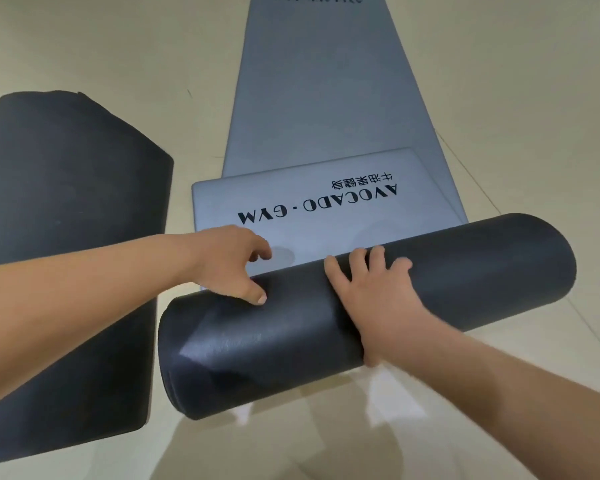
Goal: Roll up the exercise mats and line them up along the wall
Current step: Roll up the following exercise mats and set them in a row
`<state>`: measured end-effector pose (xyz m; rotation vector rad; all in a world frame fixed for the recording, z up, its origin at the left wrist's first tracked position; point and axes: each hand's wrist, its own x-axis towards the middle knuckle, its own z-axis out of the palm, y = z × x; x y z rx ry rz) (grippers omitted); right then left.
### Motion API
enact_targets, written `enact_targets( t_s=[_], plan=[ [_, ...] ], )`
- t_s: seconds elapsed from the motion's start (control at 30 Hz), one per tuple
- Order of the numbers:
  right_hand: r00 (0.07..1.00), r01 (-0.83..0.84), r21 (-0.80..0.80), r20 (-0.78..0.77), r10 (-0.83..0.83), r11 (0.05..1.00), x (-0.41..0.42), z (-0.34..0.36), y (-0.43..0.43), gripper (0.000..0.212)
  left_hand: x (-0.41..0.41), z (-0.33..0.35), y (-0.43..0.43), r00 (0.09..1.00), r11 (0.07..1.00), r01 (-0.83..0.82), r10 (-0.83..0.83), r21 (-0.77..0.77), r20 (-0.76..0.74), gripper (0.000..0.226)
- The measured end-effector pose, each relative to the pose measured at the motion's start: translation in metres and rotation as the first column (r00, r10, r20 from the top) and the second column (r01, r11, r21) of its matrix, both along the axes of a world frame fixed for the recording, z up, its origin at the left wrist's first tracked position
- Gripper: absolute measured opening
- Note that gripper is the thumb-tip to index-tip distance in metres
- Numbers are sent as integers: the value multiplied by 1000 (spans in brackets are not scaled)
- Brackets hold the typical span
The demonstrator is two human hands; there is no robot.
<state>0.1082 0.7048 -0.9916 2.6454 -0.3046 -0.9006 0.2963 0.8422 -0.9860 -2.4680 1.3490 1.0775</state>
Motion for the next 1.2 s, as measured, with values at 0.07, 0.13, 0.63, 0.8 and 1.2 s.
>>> enact_targets(
  t_s=[0.07,0.13,0.63,0.8,1.2],
  plan=[
    [999,-35,51,-11,36,998,19,8,-18,155,-23,17,-4,975,991,127,-118,-34,190,70],
    [1000,-21,141,-1,22,990,37,15,-33,155,-53,17,-1,965,986,164,-163,13,205,85],
    [996,27,153,84,-40,988,21,-10,-19,157,-65,-52,16,898,993,83,-110,82,427,153],
    [976,-61,43,210,50,997,38,-23,-28,156,-21,-36,8,942,996,85,-81,1,326,144],
    [998,-37,349,-35,52,936,11,15,-44,117,-42,-30,21,976,1000,-15,14,-1,-219,93]
  ],
)
